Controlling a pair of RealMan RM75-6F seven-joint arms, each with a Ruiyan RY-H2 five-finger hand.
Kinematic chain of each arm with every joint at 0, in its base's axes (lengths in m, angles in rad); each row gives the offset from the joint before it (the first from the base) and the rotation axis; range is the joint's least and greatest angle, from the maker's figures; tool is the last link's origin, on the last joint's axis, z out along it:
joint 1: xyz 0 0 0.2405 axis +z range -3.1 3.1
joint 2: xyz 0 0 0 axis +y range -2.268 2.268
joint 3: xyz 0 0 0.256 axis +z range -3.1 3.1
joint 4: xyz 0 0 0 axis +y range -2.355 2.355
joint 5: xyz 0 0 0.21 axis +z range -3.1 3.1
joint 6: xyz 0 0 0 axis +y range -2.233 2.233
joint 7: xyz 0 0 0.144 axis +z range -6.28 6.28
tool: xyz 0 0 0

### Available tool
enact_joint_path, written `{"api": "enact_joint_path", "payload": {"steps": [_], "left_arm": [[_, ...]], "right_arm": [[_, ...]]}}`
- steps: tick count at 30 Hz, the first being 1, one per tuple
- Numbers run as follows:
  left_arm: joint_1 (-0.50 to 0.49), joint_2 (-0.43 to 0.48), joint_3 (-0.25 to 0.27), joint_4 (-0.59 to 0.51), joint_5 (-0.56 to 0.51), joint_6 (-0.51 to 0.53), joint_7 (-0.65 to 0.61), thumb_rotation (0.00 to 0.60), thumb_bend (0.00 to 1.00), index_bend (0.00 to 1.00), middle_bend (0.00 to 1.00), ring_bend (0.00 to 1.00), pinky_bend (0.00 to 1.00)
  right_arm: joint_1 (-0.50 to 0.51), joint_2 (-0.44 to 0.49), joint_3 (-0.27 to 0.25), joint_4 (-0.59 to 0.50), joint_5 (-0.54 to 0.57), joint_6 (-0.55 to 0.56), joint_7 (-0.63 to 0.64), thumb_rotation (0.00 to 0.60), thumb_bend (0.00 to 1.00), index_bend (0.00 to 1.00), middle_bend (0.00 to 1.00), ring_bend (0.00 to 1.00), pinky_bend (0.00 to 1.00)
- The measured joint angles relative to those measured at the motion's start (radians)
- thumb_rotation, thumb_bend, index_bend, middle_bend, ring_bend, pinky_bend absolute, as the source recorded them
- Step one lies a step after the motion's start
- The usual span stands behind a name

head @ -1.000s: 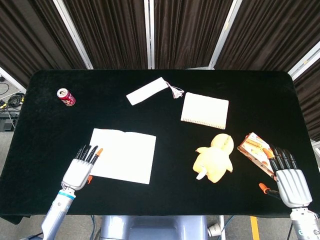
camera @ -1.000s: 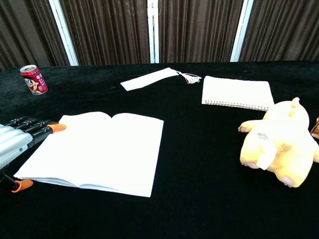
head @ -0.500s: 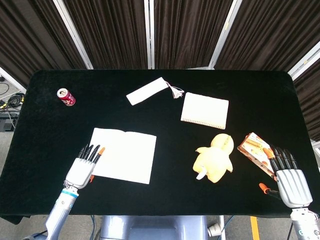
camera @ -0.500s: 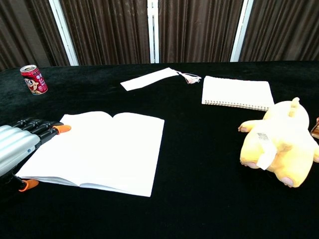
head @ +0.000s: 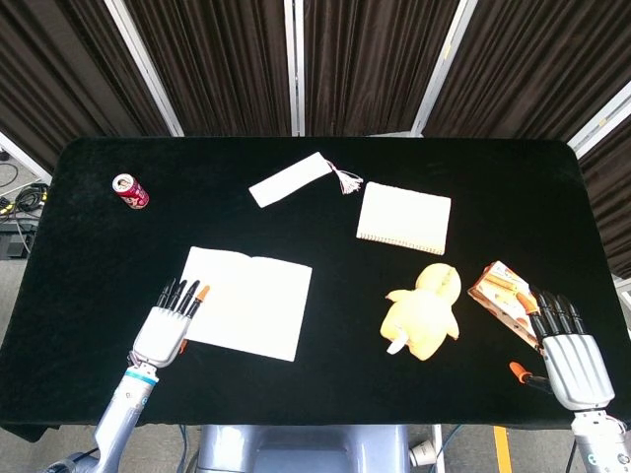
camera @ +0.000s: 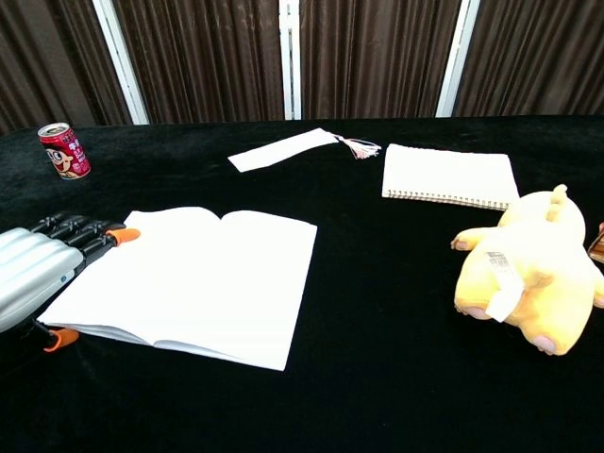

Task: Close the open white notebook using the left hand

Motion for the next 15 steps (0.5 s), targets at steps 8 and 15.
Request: {"api": "enact_joint_path", "payload": {"steps": [8, 15], "left_arm": [[-0.013, -0.028, 0.007, 0.081, 0.113, 0.128, -0.045, 0.6, 0.56, 0.0, 0.0, 0.0, 0.0], [-0.019, -0.034, 0.019, 0.084, 0.153, 0.167, -0.05, 0.6, 0.58, 0.0, 0.0, 0.0, 0.0]], "right_arm": [[0.0, 0.001, 0.0, 0.0, 0.0, 0.0, 0.002, 0.6, 0.03, 0.04, 0.0, 0.0, 0.0], [-0.001, 0.003, 0.0, -0.001, 0.0, 0.001, 0.006, 0.6, 0.04, 0.04, 0.0, 0.0, 0.0]]}}
